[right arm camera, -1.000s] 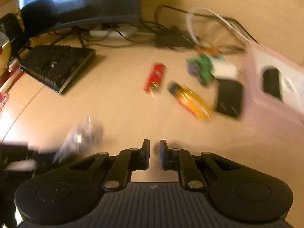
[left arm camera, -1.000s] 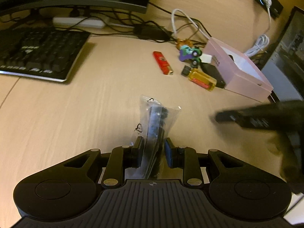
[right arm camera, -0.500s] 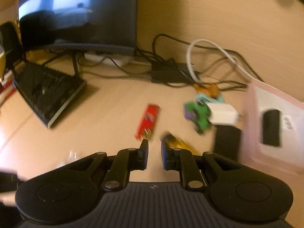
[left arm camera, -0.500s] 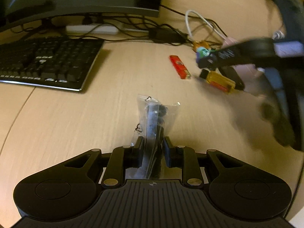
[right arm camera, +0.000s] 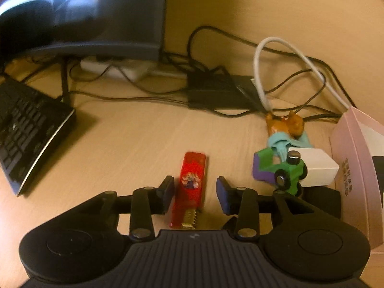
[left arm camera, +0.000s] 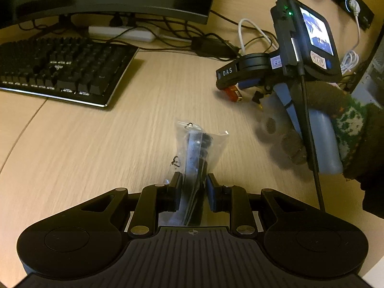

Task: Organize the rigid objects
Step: 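Drop the bag into the pink box with the left gripper while the right lifts the lighter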

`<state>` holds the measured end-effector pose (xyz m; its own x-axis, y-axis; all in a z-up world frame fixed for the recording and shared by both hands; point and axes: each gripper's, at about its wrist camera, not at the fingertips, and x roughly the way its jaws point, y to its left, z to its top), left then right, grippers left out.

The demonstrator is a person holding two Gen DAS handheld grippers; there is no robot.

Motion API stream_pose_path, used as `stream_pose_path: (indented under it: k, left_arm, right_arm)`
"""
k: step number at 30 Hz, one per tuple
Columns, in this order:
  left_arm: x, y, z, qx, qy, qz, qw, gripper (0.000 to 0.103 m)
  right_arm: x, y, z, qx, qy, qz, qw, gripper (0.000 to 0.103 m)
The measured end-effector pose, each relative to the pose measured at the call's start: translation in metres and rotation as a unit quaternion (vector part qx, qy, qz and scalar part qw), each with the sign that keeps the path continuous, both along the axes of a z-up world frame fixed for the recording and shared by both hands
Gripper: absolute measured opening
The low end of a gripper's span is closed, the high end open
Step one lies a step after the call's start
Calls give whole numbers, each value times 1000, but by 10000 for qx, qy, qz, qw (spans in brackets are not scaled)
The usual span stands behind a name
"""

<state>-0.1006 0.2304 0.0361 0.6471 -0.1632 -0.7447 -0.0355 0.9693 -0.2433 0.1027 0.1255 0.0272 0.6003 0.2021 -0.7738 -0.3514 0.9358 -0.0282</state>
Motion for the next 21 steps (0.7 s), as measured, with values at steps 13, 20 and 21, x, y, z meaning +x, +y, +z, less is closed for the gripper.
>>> stream_pose_path:
  k: [13,20,21]
  left_arm:
    - [6,-7,0,349,31,-202,9992,25]
    - [4,-34,2,21,182,-1047,9943,22]
    - [2,-42,3,88,215,-1285,9914,22]
  right_arm:
    - [-58,-28,31,98,-14,603,9981,23]
    - [-119,-96,70,116,-14,354,9993,23]
    - [-129,-108,75,114,-18,238,9997,23]
